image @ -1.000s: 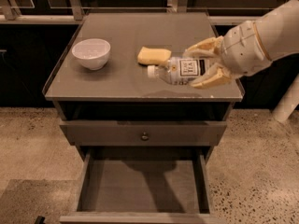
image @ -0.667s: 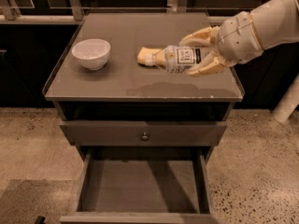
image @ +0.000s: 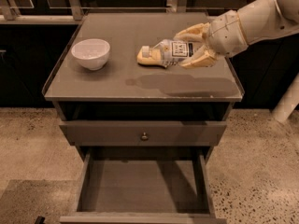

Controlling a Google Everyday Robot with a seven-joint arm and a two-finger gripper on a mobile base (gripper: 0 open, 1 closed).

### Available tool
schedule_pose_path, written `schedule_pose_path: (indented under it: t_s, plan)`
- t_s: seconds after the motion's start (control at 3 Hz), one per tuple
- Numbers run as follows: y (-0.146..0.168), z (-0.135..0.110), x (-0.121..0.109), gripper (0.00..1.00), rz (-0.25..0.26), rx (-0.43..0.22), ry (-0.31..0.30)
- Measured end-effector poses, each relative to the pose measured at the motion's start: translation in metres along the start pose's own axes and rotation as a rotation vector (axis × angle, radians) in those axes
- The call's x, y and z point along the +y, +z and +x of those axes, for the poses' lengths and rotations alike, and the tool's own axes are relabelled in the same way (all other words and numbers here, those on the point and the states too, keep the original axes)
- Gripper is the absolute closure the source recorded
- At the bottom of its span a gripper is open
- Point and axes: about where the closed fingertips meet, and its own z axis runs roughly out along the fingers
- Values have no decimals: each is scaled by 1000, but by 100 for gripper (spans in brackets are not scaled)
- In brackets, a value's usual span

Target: Pick blue plastic bottle from middle drawer and place on counter

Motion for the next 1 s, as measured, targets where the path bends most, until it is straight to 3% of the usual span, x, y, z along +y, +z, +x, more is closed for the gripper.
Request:
schedule_pose_path:
  t_s: [1.0]
  plan:
    - [27,61,13,100,11,-4,145]
